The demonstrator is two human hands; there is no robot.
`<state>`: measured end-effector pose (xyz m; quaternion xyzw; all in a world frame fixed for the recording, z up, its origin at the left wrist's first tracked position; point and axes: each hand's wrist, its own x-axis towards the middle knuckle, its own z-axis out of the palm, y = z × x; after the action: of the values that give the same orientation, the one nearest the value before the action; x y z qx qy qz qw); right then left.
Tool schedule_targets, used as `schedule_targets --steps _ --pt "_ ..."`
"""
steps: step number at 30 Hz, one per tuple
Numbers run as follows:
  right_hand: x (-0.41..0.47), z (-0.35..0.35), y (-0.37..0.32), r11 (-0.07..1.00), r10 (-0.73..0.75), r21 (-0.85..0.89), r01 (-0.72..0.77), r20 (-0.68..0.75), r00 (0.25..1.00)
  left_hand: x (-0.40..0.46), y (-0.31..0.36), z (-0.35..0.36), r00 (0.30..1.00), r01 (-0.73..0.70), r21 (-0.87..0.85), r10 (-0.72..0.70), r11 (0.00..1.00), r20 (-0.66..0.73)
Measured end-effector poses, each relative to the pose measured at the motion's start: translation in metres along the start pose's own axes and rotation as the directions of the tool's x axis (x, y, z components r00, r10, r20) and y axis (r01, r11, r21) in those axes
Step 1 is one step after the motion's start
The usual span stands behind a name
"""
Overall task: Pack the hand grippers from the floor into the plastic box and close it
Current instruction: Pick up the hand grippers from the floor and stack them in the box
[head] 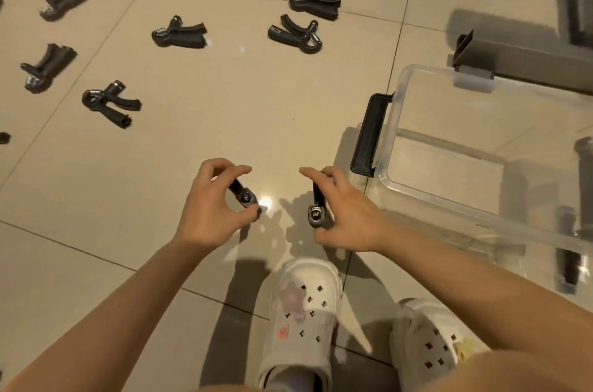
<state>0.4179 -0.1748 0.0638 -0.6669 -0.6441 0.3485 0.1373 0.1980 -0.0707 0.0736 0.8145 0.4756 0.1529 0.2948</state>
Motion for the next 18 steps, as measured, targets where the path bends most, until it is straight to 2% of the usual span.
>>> schedule_targets --steps 2,6,13,18 --pt "-0.009 -0.017 -0.019 0.992 0.02 0.123 -0.016 -0.037 0.999 -0.002 0.014 -0.019 0.999 -0.036 -0.004 0.036 0.999 -0.035" --pt "-0.034 -0.054 -0.059 0.979 0.007 0.205 0.023 -0.146 0.989 -0.012 0.044 -0.053 0.989 -0.115 -0.054 0.109 0.992 -0.103" --pt "-0.107 -0.124 -0.099 0.97 0.004 0.228 0.089 -0.377 0.926 -0.017 0.14 -0.082 0.926 -0.368 -0.148 0.347 0.918 -0.15" --pt "-0.165 -0.158 -0.087 0.972 0.059 0.226 0.061 -0.489 0.87 -0.015 0.2 -0.071 0.867 -0.498 -0.182 0.484 0.848 -0.114"
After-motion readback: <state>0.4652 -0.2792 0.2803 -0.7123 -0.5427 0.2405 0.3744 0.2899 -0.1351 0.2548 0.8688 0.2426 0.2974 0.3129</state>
